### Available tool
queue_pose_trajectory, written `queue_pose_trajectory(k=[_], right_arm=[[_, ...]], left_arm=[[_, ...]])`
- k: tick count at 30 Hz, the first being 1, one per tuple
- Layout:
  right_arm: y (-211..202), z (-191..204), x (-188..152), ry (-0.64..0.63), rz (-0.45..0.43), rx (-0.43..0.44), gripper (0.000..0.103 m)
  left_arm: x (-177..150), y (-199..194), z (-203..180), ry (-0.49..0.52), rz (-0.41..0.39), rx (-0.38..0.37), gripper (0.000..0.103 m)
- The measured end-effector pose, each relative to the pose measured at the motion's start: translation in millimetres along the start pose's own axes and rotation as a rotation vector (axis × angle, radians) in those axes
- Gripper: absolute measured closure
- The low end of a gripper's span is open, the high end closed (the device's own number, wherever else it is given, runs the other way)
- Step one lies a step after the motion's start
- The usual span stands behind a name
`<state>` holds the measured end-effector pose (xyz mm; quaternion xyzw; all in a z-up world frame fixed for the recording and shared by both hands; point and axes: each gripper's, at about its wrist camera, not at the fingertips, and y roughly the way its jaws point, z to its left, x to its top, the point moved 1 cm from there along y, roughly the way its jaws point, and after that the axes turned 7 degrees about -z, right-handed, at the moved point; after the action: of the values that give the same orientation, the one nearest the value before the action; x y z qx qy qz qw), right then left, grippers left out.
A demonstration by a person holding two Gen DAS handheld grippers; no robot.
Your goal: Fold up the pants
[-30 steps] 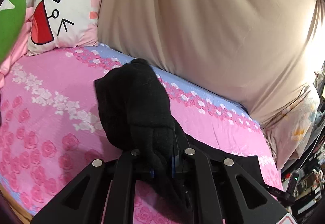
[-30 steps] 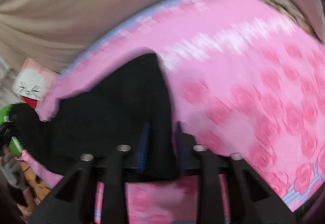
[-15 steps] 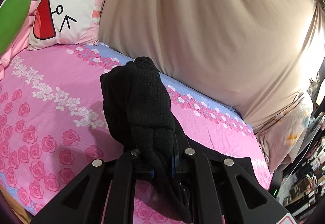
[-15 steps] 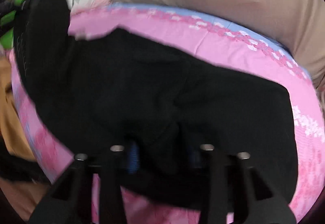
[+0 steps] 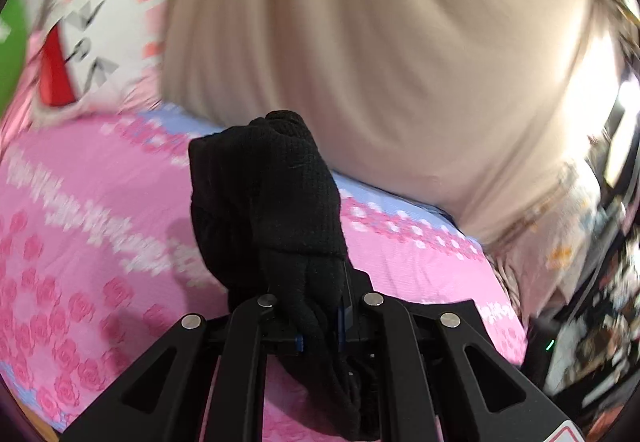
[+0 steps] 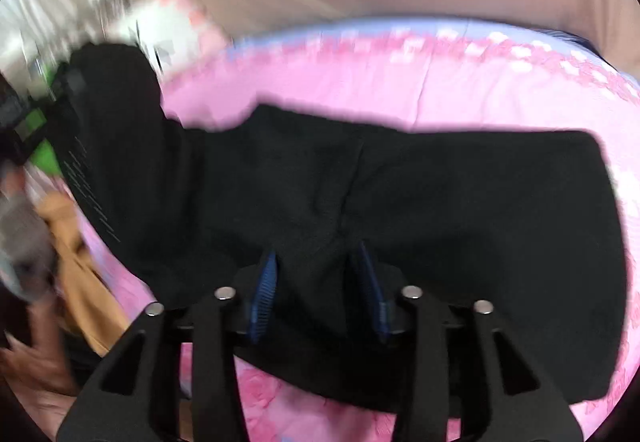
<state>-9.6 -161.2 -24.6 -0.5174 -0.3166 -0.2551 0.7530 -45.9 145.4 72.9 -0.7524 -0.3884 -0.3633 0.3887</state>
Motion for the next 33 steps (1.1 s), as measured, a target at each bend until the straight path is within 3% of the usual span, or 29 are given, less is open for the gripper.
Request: queue_pose_trajectory(k=[2,5,8,10,12,15,19,21,24,25,26,27,28,33], right_arm=[[-30.1,-22.5,13.9,0.072,-0.083,-0.004,0.053],[-58.7,-50.1,16.6,0.132,-0.161,-0.033,0.048],[-70.3,-78.0,9.1,0.193,-0.182,-0.114,0.042],[-73.6,-96.6,-4.0,0.247,-0.172,-0.137,0.042],[-79.6,-117.9,-20.0,0.319,-0.161,-0.137,0.042],[-86.6,-135.9,-28.6,0.392,-0.162,-0.072,0.040],[-76.8,-137.1,-24.0,0.409,-0.141,0.054,0.034],[-62.6,-129.3,-17.7,0.383,-0.105,0.073,0.024],[-28.6,-118.4,-15.5,0.330,-0.046,0.030,0.018],[-22.4,-113.9,-15.9,0.315,-0.051,0.022,0.023],[-17.5,-108.4,-14.6,0.292,-0.049,0.016,0.035],[-14.5,-102.4,-12.2,0.271,-0.044,0.010,0.065],[-18.7,-94.4,-5.3,0.262,-0.059,0.027,0.087],[-94.8,-71.5,26.7,0.173,-0.232,0.029,0.089]], left_arm=[[3.8,3.1,-32.4,0.064,-0.007,-0.057,0.095],[0.3,19.2,-90.5,0.134,0.027,-0.203,0.095],[-28.4,54.6,-143.5,0.181,0.156,-0.345,0.092],[-63.1,84.3,-167.3,0.193,0.291,-0.415,0.074],[-96.6,105.0,-177.5,0.178,0.403,-0.452,0.066],[-116.7,112.6,-171.2,0.154,0.448,-0.433,0.066],[-98.1,104.9,-143.9,0.118,0.393,-0.360,0.058],[-85.1,96.4,-126.1,0.106,0.347,-0.303,0.055],[-71.0,81.4,-100.3,0.075,0.300,-0.226,0.052],[-66.6,80.4,-92.6,0.063,0.290,-0.208,0.052],[-64.0,79.1,-86.4,0.051,0.283,-0.193,0.052],[-60.5,76.3,-78.2,0.034,0.274,-0.178,0.052],[-57.6,74.2,-73.0,0.024,0.269,-0.170,0.052],[-45.0,61.0,-62.5,-0.010,0.233,-0.173,0.051]])
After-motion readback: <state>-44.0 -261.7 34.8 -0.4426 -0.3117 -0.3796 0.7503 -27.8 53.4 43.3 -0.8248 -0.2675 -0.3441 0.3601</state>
